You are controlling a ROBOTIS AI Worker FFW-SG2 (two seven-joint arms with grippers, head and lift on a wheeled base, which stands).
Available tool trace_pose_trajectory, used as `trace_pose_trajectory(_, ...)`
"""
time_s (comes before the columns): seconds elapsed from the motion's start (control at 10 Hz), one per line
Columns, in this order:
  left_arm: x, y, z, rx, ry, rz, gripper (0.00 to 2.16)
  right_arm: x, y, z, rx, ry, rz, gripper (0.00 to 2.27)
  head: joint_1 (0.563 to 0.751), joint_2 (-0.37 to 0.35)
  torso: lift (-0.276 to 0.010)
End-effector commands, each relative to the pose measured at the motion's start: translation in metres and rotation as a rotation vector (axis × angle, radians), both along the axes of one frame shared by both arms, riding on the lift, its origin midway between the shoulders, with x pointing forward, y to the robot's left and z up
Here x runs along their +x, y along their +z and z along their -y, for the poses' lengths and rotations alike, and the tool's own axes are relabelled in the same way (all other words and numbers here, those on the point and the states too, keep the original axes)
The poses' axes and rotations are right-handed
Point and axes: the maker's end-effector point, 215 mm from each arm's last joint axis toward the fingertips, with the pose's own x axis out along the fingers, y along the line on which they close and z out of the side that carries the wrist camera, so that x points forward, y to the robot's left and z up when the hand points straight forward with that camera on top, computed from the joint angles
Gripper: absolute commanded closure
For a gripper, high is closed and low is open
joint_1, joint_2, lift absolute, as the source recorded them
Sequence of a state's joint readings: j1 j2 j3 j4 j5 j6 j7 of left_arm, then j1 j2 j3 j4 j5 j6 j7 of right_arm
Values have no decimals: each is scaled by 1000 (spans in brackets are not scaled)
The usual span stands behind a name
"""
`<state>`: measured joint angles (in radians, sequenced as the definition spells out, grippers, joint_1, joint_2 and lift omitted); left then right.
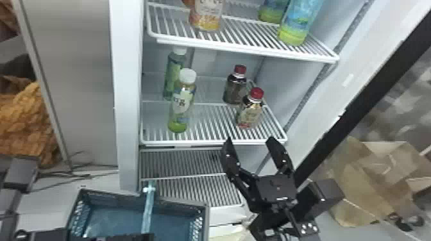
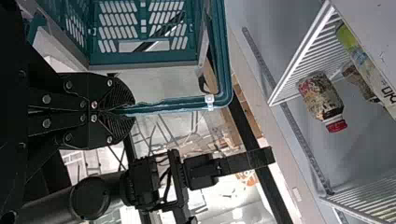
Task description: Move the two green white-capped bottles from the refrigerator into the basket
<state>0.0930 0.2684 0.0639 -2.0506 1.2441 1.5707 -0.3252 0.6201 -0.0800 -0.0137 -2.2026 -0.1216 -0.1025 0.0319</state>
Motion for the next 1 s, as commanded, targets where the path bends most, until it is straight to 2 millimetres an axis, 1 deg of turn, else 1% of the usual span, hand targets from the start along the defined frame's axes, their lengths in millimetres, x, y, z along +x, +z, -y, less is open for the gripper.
trace_pose_trajectory(0.0, 0, 0, -1, 0, 1, 0, 1161, 8, -5, -17, 8, 37, 0, 108, 695, -334, -263)
trace_pose_trajectory(0.2, 0, 0, -1, -2, 2, -2, 1161, 18, -11, -35, 12, 77, -4, 108, 695, -294, -263)
trace_pose_trajectory(0.4, 0, 0, -1, -3, 2, -2, 1161, 29, -18, -44, 9, 100, -8, 108, 695, -269, -263)
trace_pose_trajectory(0.5, 0, 0, -1, -3, 2, -2, 1161, 36, -19, -49, 7, 111, -4, 108, 695, -258, -263)
trace_pose_trajectory(0.7, 0, 1, 0, -1, -3, 1, 1161, 52, -31, -56, -7, 135, -36, 104, 695, -242, -263)
trace_pose_trajectory(0.9, 1, 1, 0, -1, -3, 4, 1161, 67, -37, -60, -20, 155, -60, 104, 695, -225, -263)
